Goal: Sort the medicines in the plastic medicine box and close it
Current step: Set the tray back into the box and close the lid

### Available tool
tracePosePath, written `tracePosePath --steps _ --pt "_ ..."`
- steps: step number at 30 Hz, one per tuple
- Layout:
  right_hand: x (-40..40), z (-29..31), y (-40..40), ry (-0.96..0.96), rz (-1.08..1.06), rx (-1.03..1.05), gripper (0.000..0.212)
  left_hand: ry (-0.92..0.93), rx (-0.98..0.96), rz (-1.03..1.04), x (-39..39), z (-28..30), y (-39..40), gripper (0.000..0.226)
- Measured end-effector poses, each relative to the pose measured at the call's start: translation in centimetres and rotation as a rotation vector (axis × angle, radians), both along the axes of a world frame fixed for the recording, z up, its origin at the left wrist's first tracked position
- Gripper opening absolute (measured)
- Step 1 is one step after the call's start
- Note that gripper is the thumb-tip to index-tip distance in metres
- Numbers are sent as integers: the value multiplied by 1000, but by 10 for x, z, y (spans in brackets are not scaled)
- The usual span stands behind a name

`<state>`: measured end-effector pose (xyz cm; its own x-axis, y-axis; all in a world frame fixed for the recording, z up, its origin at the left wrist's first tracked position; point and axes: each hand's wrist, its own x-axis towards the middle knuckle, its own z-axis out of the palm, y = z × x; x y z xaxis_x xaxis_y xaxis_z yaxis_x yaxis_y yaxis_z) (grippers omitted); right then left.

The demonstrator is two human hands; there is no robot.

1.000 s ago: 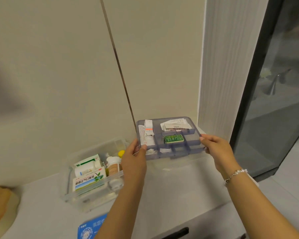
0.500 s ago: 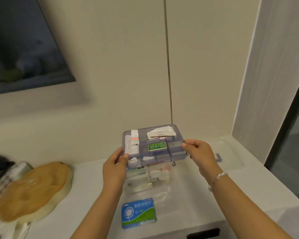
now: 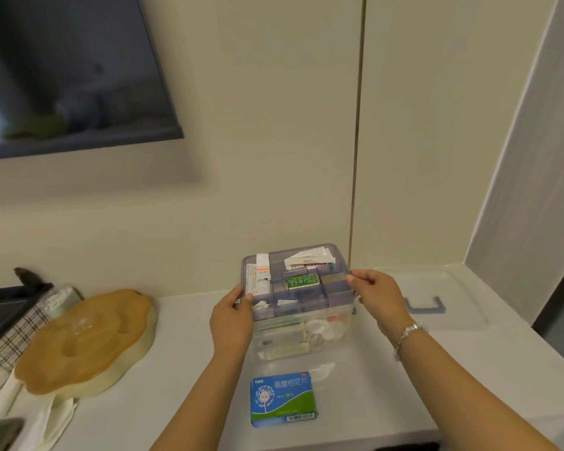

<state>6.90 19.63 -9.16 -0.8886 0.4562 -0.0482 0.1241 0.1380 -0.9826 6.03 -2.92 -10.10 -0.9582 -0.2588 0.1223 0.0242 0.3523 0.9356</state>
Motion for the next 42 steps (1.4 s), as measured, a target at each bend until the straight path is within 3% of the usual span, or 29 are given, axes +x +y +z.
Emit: tracePosePath --steps 6,18,27,42 --pt "-4 -5 -4 -56 46 90 20 53 -102 82 1 -8 -4 23" --pt "1 -23 -5 -50 -20 -78 15 -8 181 150 4 -26 -1 34" --pt "1 -27 -10 -12 -124 -53 26 -45 293 143 -6 -19 1 35" --pt "-14 -26 14 0 -158 -45 24 -51 280 123 -18 -18 28 37"
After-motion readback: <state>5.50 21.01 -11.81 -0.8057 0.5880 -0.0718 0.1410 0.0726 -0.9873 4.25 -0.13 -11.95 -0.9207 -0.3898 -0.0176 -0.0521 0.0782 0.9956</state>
